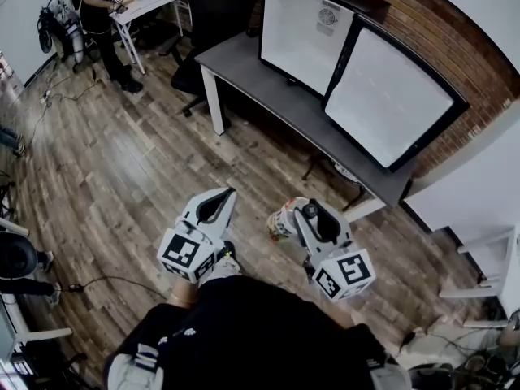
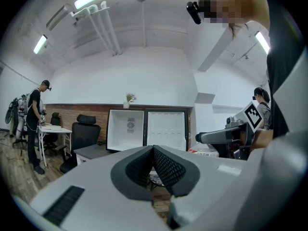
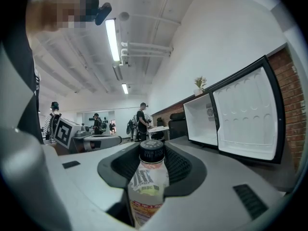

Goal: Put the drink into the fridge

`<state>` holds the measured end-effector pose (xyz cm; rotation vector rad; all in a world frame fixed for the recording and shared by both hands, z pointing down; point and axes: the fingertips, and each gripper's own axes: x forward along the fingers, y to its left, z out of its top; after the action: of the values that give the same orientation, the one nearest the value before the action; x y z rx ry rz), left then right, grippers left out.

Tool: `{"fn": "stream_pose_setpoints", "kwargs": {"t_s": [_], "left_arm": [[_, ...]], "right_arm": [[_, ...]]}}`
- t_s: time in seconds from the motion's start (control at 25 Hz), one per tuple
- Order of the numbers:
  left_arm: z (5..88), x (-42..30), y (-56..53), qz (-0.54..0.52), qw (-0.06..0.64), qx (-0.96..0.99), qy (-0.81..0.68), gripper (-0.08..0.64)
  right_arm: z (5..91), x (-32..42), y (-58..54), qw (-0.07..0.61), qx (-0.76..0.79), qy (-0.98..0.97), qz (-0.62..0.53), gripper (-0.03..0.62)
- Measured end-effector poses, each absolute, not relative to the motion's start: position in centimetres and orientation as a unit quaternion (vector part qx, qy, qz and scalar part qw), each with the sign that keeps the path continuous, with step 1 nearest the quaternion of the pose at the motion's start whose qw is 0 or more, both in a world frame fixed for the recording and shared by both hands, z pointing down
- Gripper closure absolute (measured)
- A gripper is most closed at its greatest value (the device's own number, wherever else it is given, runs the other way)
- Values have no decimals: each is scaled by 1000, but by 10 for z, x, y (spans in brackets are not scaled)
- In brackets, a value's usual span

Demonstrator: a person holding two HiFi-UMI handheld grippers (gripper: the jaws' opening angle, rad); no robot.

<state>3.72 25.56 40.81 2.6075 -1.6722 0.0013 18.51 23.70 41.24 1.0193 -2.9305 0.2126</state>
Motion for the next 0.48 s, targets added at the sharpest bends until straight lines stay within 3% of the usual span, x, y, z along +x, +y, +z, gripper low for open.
{"fn": "stream_pose_setpoints", "kwargs": {"t_s": [0.48], "left_arm": [[411,-27,181,4,27,867,-498,563]], "right_arm": [[413,119,174,19,371,-925,74,442]]}}
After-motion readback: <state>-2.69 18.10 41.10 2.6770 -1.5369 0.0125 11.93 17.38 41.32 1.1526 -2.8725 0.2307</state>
